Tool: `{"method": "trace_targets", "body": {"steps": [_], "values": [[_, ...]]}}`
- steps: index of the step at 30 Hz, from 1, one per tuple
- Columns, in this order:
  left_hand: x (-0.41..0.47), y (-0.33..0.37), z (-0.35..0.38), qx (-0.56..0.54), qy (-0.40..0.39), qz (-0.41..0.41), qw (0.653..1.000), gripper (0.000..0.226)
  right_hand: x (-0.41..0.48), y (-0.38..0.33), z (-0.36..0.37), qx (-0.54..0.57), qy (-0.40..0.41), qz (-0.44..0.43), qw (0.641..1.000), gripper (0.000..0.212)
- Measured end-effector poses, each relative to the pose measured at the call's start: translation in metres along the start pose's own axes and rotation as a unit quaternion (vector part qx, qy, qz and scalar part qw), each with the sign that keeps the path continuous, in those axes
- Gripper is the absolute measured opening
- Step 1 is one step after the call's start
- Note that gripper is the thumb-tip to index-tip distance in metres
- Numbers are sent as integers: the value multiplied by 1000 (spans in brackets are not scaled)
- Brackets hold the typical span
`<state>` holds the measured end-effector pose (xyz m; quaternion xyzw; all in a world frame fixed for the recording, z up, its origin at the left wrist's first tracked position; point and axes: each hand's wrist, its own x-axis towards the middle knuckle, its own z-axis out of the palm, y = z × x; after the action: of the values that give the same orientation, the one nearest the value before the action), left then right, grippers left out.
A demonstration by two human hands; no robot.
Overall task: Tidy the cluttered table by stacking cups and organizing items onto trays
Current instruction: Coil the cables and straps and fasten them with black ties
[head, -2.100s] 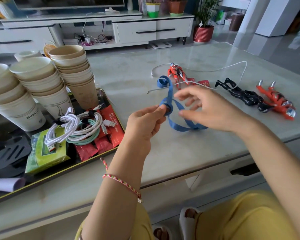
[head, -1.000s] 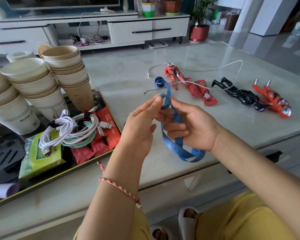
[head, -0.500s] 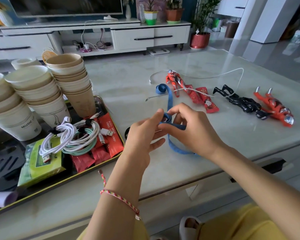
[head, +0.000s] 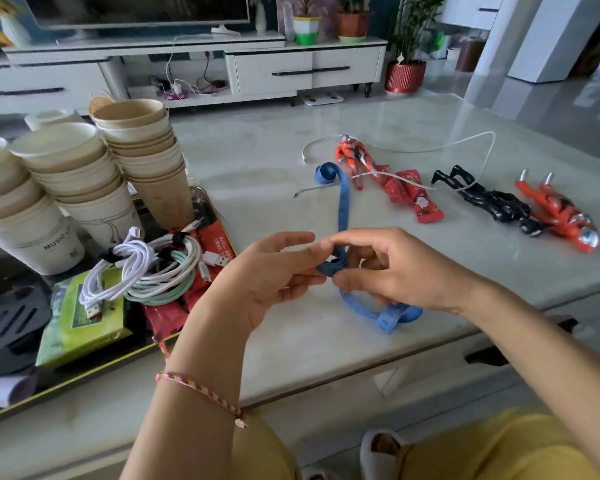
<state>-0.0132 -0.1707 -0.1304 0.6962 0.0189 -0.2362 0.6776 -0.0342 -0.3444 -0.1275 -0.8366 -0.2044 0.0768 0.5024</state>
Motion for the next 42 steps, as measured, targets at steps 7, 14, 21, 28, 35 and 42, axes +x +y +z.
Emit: {"method": "trace_targets", "body": {"steps": [7,14,21,28,35,42], "values": [[-1,-3,19,-94,1,-12,996,22,4,8,7,-103,169,4,980,20],[2,-5,27,-55,42,-7,998,19,3,9,5,-132,154,-2,979,22],[-2,4,7,66,-55,-87,993,19,-4,2,-6,-19,-26,44,999,29],[-2,2,18,-16,-5,-53,998,28,-1,1,8,-124,137,10,983,24],[-2,1,16,79,-6,-16,997,34,0,0,4,-108,119,8,987,21],[-3,1,7,98,-66,-47,992,32,-7,2,-12,-14,-12,48,999,27]]}}
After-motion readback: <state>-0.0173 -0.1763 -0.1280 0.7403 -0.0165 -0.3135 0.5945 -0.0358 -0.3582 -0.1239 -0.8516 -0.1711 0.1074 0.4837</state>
